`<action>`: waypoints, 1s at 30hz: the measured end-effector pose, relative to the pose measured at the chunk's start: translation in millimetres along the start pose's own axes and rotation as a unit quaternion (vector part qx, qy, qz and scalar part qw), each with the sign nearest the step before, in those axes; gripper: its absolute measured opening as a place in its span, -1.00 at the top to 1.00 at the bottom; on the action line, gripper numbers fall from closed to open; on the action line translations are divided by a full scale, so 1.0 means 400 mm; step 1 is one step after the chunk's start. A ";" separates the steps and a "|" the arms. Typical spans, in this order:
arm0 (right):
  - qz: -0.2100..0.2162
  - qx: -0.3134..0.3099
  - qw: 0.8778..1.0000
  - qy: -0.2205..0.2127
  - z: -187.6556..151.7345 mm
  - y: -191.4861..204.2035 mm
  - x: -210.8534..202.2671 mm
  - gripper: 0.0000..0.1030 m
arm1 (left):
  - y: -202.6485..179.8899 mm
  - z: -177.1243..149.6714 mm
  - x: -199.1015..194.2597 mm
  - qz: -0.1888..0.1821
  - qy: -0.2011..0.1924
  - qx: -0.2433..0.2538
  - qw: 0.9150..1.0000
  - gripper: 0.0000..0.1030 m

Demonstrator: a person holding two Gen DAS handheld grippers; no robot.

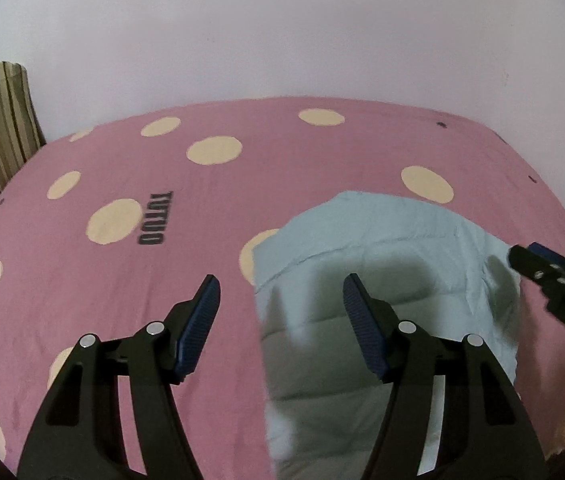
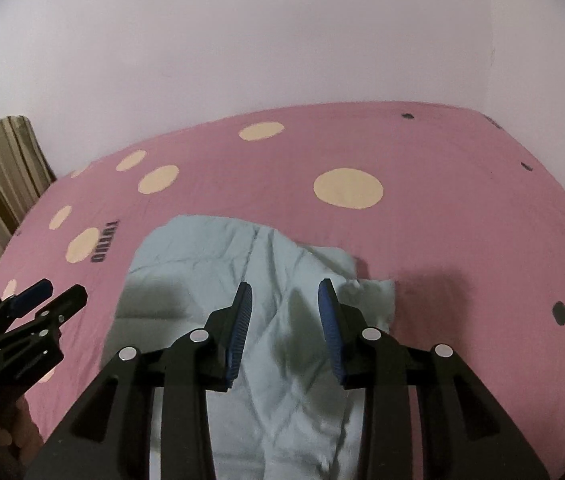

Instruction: Fold large clothes

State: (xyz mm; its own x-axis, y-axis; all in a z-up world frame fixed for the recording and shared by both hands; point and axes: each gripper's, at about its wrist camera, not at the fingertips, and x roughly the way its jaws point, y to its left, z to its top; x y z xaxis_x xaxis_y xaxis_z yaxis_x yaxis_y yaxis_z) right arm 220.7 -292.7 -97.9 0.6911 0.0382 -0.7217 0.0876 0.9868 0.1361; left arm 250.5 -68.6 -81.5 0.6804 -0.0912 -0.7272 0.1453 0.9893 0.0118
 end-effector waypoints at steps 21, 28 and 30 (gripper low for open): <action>-0.025 0.004 0.997 0.075 -0.075 -0.037 0.201 0.25 | -0.060 -0.082 0.195 0.031 0.072 0.038 0.996 -0.24; -0.026 0.006 0.997 0.073 -0.075 -0.037 0.198 0.25 | -0.058 -0.085 0.215 0.028 0.079 0.033 0.996 -0.25; -0.026 0.007 0.997 0.071 -0.071 -0.036 0.197 0.25 | -0.059 -0.088 0.218 0.028 0.078 0.034 0.996 -0.25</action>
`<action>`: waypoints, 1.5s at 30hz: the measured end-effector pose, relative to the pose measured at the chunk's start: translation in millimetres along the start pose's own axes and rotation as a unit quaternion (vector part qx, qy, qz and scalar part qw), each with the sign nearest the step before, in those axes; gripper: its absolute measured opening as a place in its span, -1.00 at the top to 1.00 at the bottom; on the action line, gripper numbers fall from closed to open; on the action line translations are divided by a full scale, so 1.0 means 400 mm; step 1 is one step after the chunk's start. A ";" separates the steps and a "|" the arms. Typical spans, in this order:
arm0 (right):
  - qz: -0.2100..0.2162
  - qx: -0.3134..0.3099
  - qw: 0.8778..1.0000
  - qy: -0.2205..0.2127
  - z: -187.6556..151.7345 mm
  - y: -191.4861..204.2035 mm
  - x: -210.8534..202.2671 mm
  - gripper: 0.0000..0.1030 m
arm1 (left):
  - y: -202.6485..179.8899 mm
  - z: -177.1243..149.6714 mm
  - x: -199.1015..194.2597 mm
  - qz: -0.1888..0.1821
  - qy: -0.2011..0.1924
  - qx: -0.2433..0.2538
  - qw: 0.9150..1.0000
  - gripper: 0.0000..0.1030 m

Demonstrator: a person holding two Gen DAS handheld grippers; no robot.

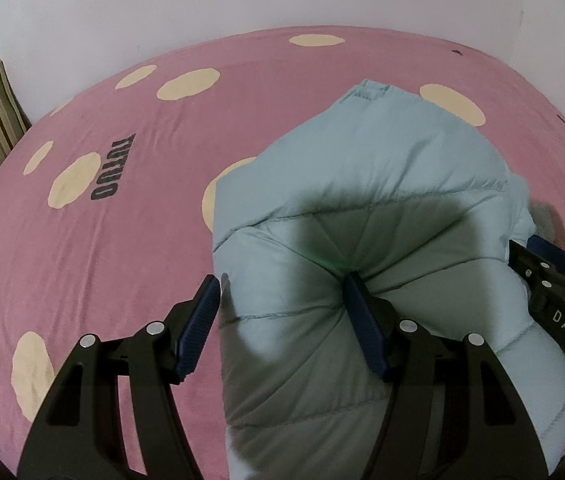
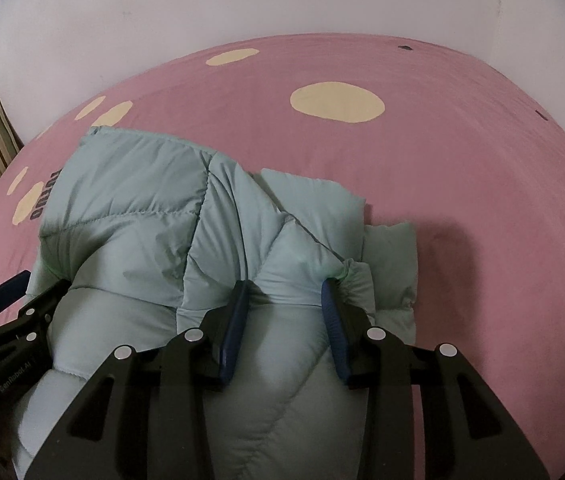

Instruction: Fold large clothes

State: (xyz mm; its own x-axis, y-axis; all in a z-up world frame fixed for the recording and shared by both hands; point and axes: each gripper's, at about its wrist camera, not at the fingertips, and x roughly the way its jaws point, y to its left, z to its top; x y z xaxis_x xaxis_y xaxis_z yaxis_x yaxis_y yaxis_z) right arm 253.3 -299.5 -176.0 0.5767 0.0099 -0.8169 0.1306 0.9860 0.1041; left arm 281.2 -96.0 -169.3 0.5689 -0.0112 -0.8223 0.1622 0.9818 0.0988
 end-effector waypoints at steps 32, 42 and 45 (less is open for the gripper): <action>-0.010 -0.004 1.000 -0.019 -0.009 0.007 0.000 0.25 | 0.001 -0.019 0.028 -0.002 -0.013 -0.005 1.000 -0.25; -0.011 -0.004 1.000 -0.026 -0.008 0.007 -0.005 0.23 | -0.002 -0.017 0.019 0.005 -0.017 0.002 1.000 -0.27; -0.018 -0.004 0.999 -0.030 -0.001 0.004 -0.014 0.14 | 0.005 -0.017 0.010 0.007 -0.020 0.000 1.000 -0.33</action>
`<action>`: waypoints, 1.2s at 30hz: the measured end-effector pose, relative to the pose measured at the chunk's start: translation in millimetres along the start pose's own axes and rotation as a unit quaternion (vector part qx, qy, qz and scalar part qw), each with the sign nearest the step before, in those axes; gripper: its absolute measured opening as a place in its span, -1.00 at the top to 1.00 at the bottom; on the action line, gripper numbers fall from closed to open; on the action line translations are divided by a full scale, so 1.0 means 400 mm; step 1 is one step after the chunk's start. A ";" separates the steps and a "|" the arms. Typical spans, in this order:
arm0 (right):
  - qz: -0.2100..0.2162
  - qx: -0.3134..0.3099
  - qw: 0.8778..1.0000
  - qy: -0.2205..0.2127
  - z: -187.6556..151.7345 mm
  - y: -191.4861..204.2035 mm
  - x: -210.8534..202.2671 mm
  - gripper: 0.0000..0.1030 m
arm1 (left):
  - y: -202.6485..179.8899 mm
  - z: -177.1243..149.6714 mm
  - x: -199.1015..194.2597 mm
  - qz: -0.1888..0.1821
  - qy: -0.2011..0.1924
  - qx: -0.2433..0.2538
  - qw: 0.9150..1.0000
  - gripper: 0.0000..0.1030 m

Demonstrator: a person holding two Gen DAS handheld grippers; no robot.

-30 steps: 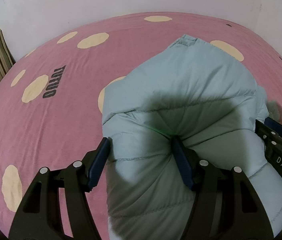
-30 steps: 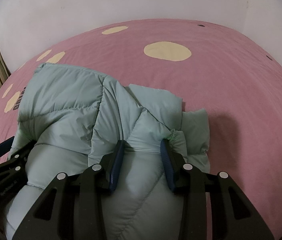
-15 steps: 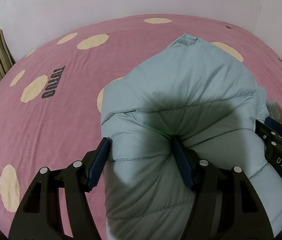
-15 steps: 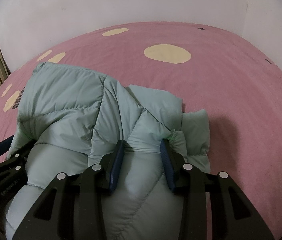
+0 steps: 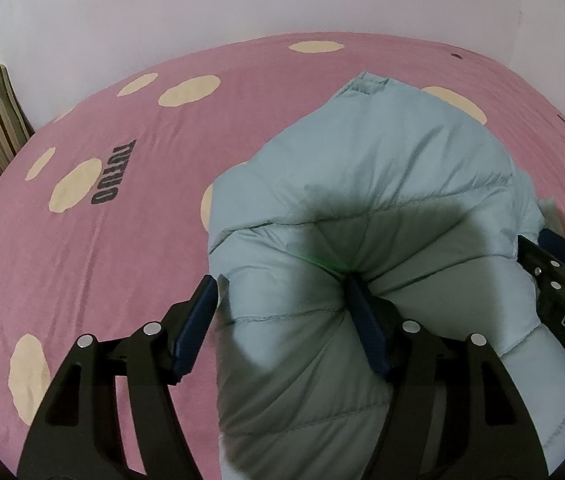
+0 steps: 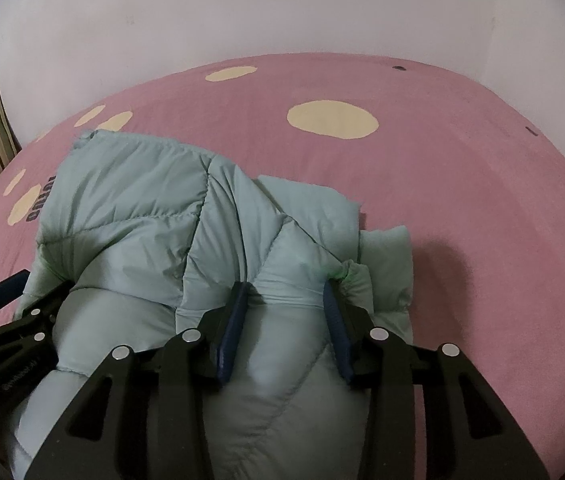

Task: Fold large clothes
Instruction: 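Open both grippers and lift them away from the folded jacket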

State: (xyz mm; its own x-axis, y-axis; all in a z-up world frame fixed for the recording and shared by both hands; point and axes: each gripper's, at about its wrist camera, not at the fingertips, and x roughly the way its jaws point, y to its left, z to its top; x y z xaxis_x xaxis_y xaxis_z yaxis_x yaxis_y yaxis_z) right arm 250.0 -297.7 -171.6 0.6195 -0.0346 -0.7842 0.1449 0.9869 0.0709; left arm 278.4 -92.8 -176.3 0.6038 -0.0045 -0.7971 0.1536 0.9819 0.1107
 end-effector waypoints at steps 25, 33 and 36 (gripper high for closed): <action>0.009 0.034 0.999 -0.025 0.064 -0.095 -0.091 -0.44 | 0.060 -0.114 -0.275 -0.017 -0.070 -0.048 0.996 -0.64; 0.008 0.029 0.998 -0.049 0.093 -0.109 -0.138 -0.54 | 0.065 -0.152 -0.377 -0.010 -0.096 -0.049 0.994 -0.78; 0.005 0.027 0.998 -0.062 0.101 -0.104 -0.162 -0.57 | 0.063 -0.158 -0.415 -0.012 -0.109 -0.050 0.993 -0.79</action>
State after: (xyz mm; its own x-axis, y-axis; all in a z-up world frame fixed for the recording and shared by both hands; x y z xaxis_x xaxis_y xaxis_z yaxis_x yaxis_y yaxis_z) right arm 234.9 -342.7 -99.0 0.7120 -0.0474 -0.7006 0.1779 0.9774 0.1146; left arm 132.5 -55.2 -78.6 0.7573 -0.0583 -0.6505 0.0976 0.9949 0.0245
